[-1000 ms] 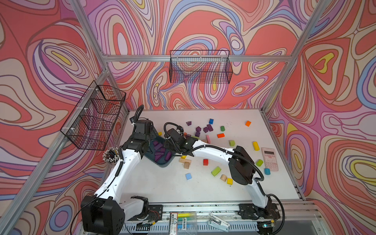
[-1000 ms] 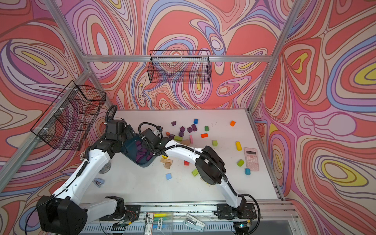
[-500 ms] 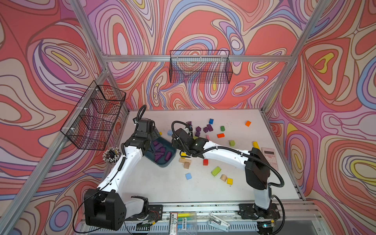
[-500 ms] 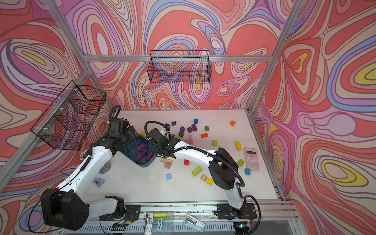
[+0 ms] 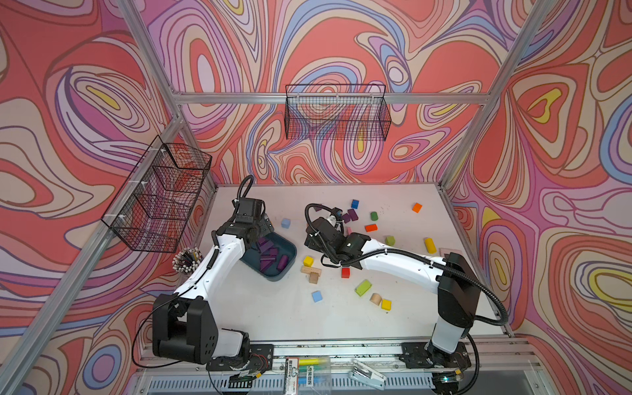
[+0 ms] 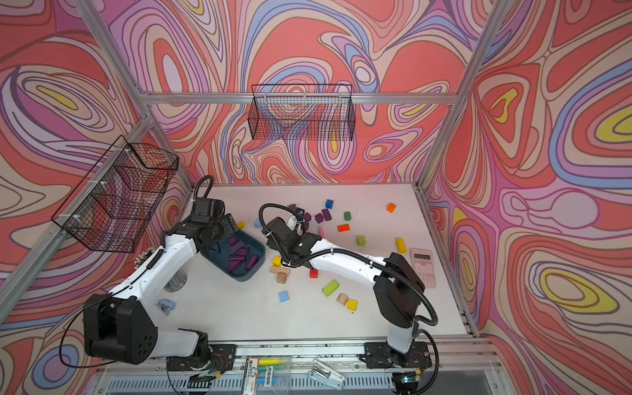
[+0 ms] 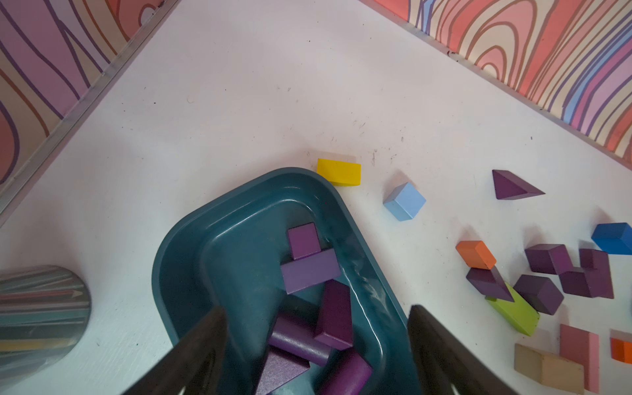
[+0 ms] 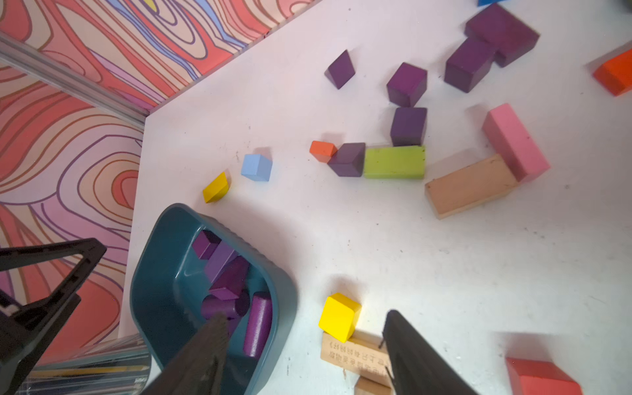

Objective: Pick purple bricks into the storage bin
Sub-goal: Pick up the building block from the center of the board.

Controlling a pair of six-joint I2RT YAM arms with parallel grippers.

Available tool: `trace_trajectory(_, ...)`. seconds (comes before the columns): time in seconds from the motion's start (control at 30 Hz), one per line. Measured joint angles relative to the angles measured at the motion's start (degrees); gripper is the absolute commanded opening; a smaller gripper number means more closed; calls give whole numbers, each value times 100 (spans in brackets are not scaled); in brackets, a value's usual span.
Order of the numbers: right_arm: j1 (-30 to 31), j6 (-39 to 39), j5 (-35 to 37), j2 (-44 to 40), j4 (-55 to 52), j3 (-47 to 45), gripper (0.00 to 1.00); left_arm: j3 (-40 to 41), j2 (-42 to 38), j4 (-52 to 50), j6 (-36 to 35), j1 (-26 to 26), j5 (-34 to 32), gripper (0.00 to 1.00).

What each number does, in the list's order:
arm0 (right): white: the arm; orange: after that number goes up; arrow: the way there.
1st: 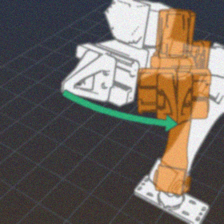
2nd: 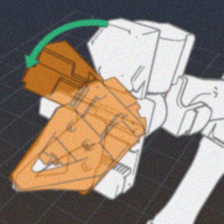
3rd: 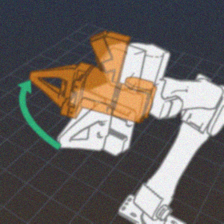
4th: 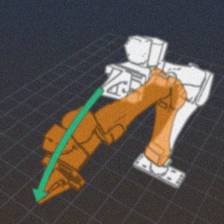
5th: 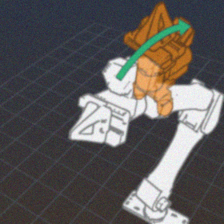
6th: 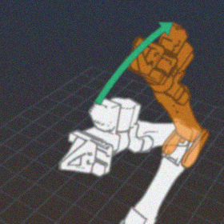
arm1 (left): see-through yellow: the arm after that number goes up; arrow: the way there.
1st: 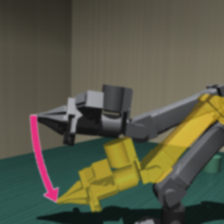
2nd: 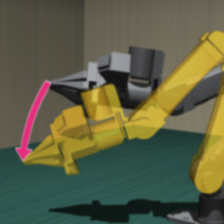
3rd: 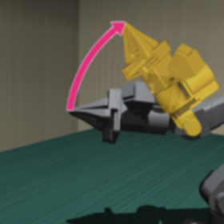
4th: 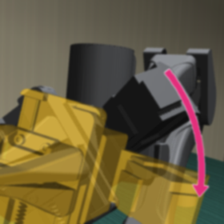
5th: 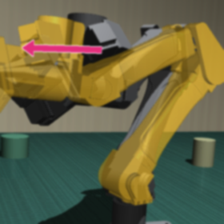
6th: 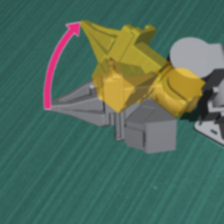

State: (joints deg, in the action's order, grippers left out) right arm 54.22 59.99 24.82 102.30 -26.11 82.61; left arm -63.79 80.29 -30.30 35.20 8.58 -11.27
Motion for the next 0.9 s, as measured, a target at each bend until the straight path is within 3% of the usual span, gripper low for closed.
trace_trajectory(0.27, -103, -363, 413, -448, -424, -166, 80, -122, 240, -177, -50, 90, 85, 85)
trace_trajectory(0.5, -245, -732, 715, -896, -544, -638, 81, -208, 289, -254, -315, 487, 129, 85)
trace_trajectory(0.73, -640, -1349, 839, -1279, -361, -1185, 81, -221, 389, -251, -693, 935, 428, 84)
trace_trajectory(0.9, -872, -2031, 844, -1718, 229, -1731, 80, -223, 599, -247, -933, 981, 866, 80)
